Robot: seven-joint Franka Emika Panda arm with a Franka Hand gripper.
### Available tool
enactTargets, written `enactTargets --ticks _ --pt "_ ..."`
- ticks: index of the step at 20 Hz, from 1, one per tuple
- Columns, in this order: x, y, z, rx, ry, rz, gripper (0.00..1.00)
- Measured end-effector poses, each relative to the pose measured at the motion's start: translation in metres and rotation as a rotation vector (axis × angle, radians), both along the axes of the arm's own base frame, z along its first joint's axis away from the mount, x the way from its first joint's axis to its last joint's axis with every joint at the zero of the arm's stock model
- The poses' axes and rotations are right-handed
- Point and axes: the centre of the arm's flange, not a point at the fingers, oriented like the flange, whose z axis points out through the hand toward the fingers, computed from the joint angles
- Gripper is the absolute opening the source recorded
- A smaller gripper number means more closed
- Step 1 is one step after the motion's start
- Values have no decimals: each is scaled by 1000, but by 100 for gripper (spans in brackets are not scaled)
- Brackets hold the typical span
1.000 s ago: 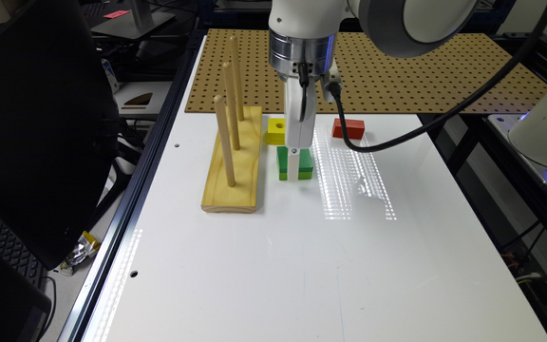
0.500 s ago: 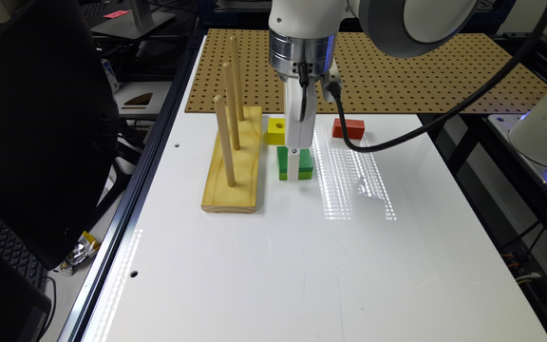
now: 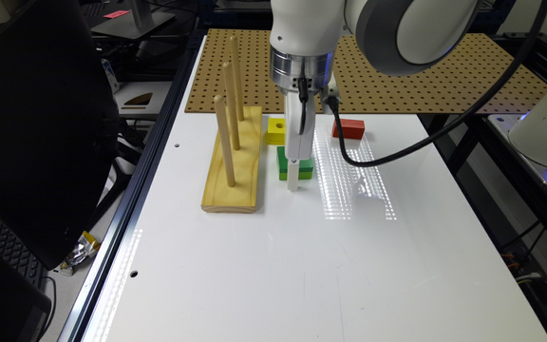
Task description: Pick up green block.
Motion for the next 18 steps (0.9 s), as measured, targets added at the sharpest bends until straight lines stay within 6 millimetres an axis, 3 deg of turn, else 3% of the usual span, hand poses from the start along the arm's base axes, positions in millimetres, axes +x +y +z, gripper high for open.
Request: enactTargets --ticks 18 --pt "2 1 -2 1 -5 1 100"
